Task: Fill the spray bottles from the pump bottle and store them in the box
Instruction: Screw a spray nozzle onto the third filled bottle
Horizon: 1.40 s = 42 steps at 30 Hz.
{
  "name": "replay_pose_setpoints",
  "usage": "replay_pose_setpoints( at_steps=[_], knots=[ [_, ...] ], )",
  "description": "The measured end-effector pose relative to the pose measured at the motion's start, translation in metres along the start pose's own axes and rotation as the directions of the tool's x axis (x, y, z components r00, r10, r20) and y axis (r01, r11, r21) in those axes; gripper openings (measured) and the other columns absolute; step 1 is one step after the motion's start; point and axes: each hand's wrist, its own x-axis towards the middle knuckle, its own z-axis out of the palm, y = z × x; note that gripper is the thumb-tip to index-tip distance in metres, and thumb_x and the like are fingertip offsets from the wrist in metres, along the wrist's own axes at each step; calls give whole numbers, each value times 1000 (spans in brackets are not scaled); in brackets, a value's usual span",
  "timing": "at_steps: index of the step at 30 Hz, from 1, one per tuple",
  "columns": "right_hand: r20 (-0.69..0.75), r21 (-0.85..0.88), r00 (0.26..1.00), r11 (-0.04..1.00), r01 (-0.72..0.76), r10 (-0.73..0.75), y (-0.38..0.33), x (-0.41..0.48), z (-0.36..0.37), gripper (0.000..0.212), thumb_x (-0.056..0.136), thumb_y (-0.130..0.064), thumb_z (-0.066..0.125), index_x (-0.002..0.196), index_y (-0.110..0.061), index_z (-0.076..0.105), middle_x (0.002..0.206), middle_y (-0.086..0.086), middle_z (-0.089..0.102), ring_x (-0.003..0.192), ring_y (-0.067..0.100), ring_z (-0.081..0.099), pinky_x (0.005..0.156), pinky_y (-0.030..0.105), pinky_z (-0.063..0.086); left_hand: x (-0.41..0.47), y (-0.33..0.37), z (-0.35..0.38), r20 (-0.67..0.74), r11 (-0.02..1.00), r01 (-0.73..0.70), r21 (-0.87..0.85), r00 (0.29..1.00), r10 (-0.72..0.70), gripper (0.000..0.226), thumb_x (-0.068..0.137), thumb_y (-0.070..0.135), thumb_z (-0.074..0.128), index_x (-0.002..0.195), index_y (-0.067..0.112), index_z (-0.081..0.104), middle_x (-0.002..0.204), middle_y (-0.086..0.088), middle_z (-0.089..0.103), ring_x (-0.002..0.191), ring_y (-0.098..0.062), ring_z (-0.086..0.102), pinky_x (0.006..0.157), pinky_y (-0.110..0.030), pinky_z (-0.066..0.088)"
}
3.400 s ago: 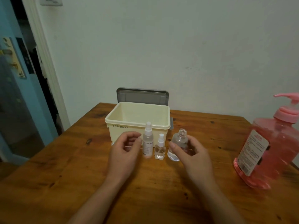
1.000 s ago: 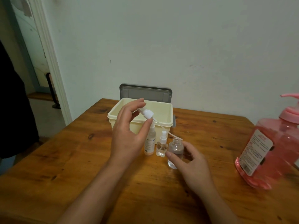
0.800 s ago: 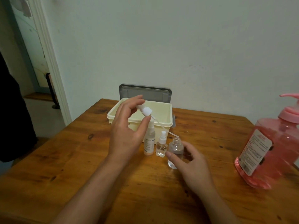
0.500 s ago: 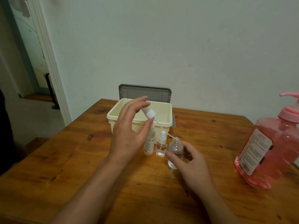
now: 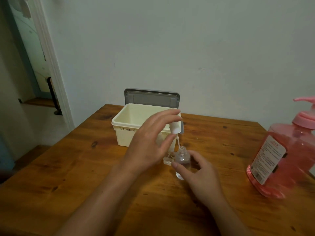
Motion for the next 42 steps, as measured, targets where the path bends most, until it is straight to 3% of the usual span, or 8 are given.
replay_pose_setpoints(
  at_steps=[4, 7, 10, 17, 23, 28, 36, 42],
  knots=[
    [-12, 27, 1000, 999, 27, -27, 1, 0, -1, 31, 77, -41, 79, 106, -39, 68, 99, -18, 71, 94, 3, 64, 84, 38, 54, -6, 2, 11, 148, 1000, 16, -26, 989, -12, 49, 87, 12, 69, 127, 33, 51, 140, 12, 52, 131, -4, 45, 106, -29, 43],
    [-4, 42, 1000, 999, 22, -22, 1, -1, -2, 31, 78, -41, 77, 107, -41, 67, 101, -19, 71, 96, 3, 63, 85, 39, 54, -11, -1, 16, 210, 999, 37, -32, 977, -29, 47, 89, 14, 68, 128, 35, 52, 137, 25, 45, 133, 5, 39, 106, -17, 39],
    [0, 54, 1000, 998, 25, -25, 0, -1, -2, 30, 77, -43, 75, 106, -41, 67, 99, -19, 71, 94, 2, 63, 85, 38, 55, -12, -2, 18, 232, 998, 45, -45, 972, -34, 47, 89, 13, 66, 130, 33, 53, 140, 24, 44, 134, 6, 36, 106, -12, 35],
    [6, 71, 999, 996, 47, -47, 0, -2, -1, 29, 78, -43, 76, 105, -40, 68, 98, -18, 72, 95, 6, 65, 85, 42, 55, -14, 4, 22, 172, 975, 146, -166, 978, -118, 35, 94, 20, 61, 127, 31, 57, 135, 19, 54, 130, 2, 44, 106, -26, 44],
    [1, 67, 999, 997, 44, -44, 1, -2, -2, 29, 78, -37, 78, 105, -40, 68, 99, -20, 72, 96, 3, 65, 88, 39, 54, -10, 11, 29, 136, 887, 325, -327, 945, -296, 44, 88, 10, 68, 120, 38, 57, 123, 24, 54, 116, 2, 55, 95, -19, 50],
    [-3, 74, 999, 996, 44, -44, 2, -1, -2, 33, 77, -42, 77, 108, -39, 68, 101, -18, 73, 97, 4, 65, 87, 41, 55, -7, 11, 30, 240, 706, 524, -476, 850, -468, 40, 86, 10, 70, 117, 34, 61, 112, 10, 66, 103, 0, 64, 85, -20, 55],
    [-4, 84, 999, 995, 51, -50, 1, -1, -3, 30, 79, -37, 79, 107, -37, 69, 99, -18, 73, 94, 3, 66, 86, 40, 56, -6, 5, 30, 329, 600, 590, -540, 804, -495, 33, 87, 8, 69, 116, 22, 64, 108, -5, 71, 97, -13, 70, 83, -27, 58],
    [1, 62, 999, 997, 53, -53, 1, -2, -4, 34, 80, -37, 78, 112, -37, 68, 101, -18, 73, 95, 1, 65, 86, 35, 55, -9, 3, 32, 370, 667, 579, -470, 815, -446, 36, 87, 9, 69, 122, 19, 63, 109, -2, 71, 102, -9, 68, 88, -28, 57]
  ],
)
